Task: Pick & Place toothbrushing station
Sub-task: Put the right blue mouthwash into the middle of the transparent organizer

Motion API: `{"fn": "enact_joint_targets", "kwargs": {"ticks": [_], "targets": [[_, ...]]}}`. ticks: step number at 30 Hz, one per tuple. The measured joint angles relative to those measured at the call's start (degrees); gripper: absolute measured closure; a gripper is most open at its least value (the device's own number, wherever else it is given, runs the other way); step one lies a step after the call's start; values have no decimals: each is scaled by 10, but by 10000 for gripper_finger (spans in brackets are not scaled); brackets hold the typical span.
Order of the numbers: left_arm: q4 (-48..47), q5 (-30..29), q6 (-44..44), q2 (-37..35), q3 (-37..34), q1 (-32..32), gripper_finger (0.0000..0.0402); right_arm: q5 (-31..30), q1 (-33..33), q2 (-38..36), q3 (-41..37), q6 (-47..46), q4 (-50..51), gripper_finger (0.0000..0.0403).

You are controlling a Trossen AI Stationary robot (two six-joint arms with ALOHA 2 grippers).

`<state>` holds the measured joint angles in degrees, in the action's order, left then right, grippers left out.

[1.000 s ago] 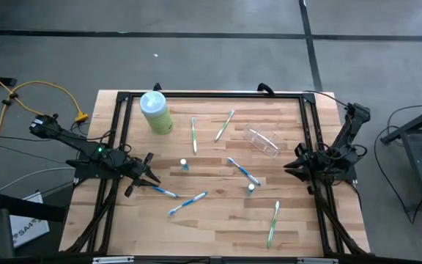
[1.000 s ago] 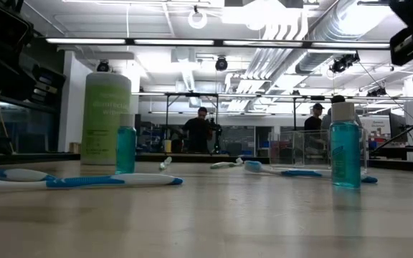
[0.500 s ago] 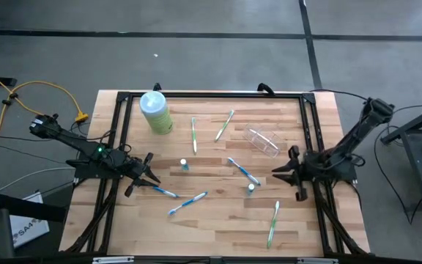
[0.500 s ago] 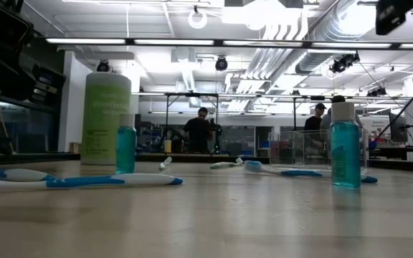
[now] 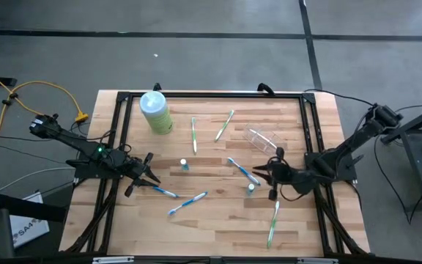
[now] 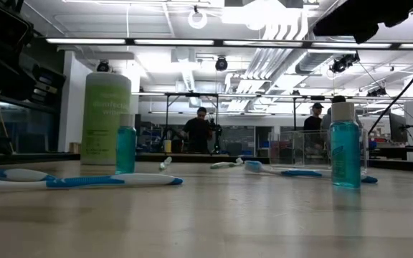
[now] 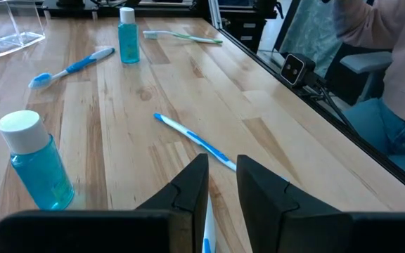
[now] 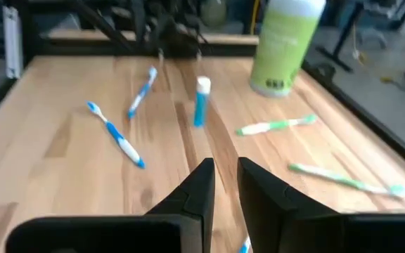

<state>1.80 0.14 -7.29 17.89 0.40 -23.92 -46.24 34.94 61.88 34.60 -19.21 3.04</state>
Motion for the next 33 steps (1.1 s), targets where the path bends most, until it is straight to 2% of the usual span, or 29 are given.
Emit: {"fn": "enact_joint_targets", "kwargs": {"ticks": [3, 7, 13, 16, 19, 27, 33], "targets": [[0, 0, 0, 0, 0, 0, 330, 22, -8, 6, 13, -37, 52, 347], [0, 0, 0, 0, 0, 0, 330, 78, -18, 5, 17, -65, 57, 347], [0, 0, 0, 0, 0, 0, 330, 152, -21, 6, 17, -27, 56, 347], [0, 0, 0, 0, 0, 0, 330, 159, -21, 6, 17, -40, 53, 347], [0, 0, 0, 0, 0, 0, 330, 147, -27, 6, 17, -102, 62, 347], [0, 0, 0, 0, 0, 0, 330, 173, -56, 12, 17, -206, 130, 346], [0, 0, 0, 0, 0, 0, 330, 224, -84, 44, 17, -249, 129, 317]]}}
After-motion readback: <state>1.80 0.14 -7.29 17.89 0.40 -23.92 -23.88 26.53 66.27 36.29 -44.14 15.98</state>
